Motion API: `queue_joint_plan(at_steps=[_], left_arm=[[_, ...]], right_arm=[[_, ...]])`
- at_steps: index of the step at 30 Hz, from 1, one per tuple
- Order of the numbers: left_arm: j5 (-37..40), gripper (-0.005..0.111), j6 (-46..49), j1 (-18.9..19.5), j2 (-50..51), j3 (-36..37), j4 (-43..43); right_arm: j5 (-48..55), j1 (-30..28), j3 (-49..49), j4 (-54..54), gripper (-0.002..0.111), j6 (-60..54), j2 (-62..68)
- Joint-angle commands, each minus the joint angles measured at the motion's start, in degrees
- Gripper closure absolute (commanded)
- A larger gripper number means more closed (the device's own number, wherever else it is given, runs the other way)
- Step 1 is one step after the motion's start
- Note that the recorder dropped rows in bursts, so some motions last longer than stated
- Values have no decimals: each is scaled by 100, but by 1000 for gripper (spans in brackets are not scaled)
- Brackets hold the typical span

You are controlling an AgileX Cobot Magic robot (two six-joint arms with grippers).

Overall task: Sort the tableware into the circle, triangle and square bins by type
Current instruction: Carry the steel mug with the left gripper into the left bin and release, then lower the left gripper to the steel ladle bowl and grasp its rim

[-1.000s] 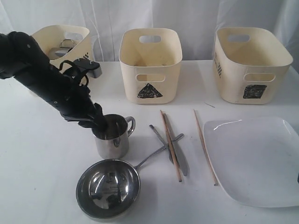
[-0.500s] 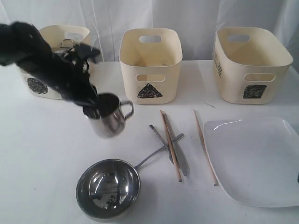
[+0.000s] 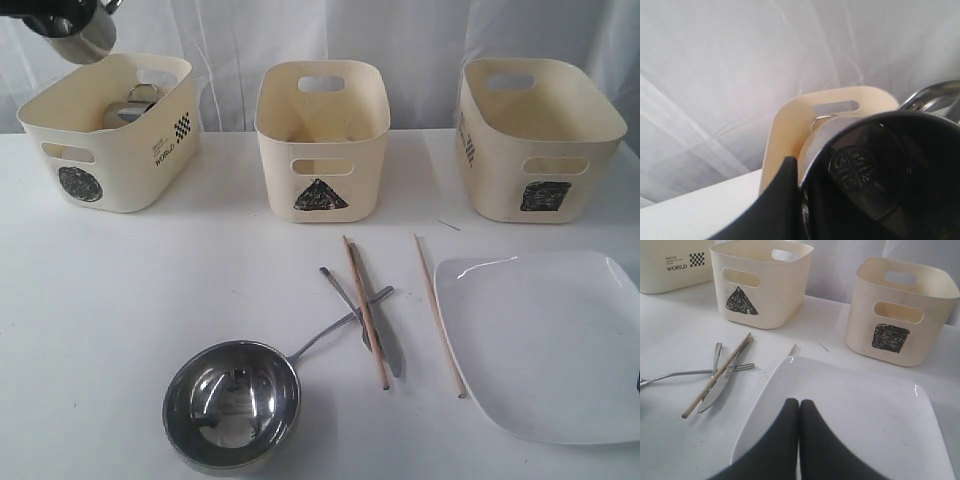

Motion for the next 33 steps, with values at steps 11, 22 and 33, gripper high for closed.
queue_joint_plan(at_steps=[11, 22, 33], left_arm=[[38, 87, -277, 228, 1394, -352, -71], [1758, 71, -180, 215, 18, -15, -613], [2913, 70, 1026, -624, -2559, 2838, -2305]], right_arm=[[-42, 12, 40, 12, 108, 10, -37], [-42, 12, 40, 12, 108, 10, -37], [-42, 12, 40, 12, 108, 10, -37]])
